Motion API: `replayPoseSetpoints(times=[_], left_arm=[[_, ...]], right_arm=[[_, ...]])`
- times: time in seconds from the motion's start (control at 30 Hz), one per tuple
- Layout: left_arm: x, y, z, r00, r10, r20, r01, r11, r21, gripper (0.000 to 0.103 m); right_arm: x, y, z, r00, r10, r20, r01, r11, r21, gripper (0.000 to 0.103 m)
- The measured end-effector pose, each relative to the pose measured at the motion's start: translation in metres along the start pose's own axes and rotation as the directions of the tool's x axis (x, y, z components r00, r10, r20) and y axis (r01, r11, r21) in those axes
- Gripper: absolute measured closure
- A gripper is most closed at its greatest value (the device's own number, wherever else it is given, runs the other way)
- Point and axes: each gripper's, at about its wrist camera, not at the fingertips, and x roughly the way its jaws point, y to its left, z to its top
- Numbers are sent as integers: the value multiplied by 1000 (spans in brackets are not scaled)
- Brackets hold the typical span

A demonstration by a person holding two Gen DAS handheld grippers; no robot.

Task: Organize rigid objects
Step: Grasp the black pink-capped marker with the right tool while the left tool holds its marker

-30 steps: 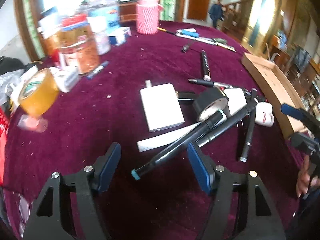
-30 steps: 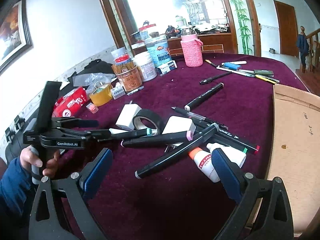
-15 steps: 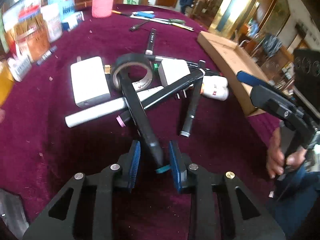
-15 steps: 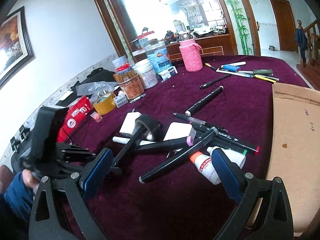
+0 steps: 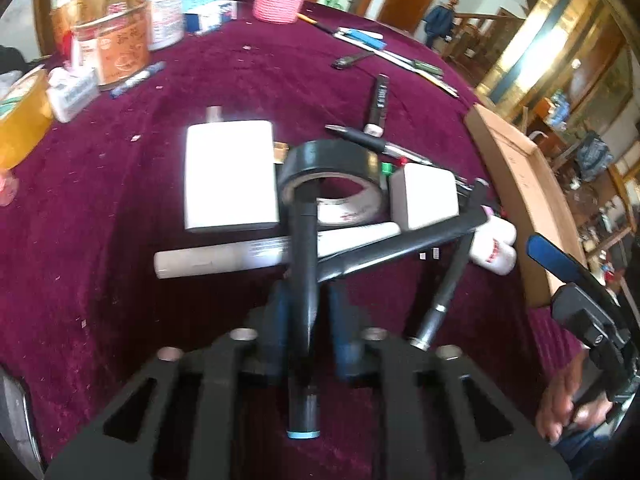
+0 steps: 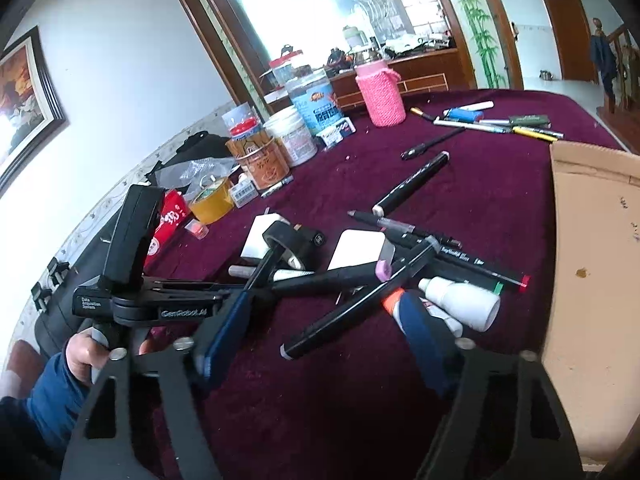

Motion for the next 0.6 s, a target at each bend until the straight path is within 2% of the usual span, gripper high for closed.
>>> replayPoseSetpoints(times=[0.03, 0.1, 0.17, 0.2, 0.23, 0.4, 0.5, 0.6], left_arm=[[-3, 1, -5, 1000, -11, 6, 11, 1000, -9, 91], [-11, 5, -14, 1000, -20, 23, 21, 1000, -19, 91], [-20, 9, -26, 999, -41, 36, 42, 998, -35, 91], [-22, 10, -30, 998, -53, 37, 55, 998, -43, 91], [-27, 14, -38, 998, -53, 43, 56, 997, -55, 91], [-33, 28, -52, 997, -58, 46, 62, 995, -84, 91], [-34, 32, -53, 997, -50, 60, 55, 995, -88, 91], [-35, 37, -55, 995, -70, 70, 77, 992, -101, 91]], right_arm=[[1, 0, 0, 1000, -2, -4, 2, 1000, 0, 39], [3, 0, -1, 1000, -3, -10, 3, 1000, -4, 50], [6, 0, -2, 1000, 6, -25, -6, 1000, -5, 56], [8, 1, -2, 999, 6, -33, -6, 1000, -12, 63], [11, 3, -3, 999, 2, -44, -3, 1000, -25, 65], [24, 31, -1, 985, -15, -170, -5, 993, -118, 65], [36, 54, 18, 972, -144, -184, 88, 955, -282, 65], [66, 54, 41, 958, -176, -227, 94, 939, -331, 65]])
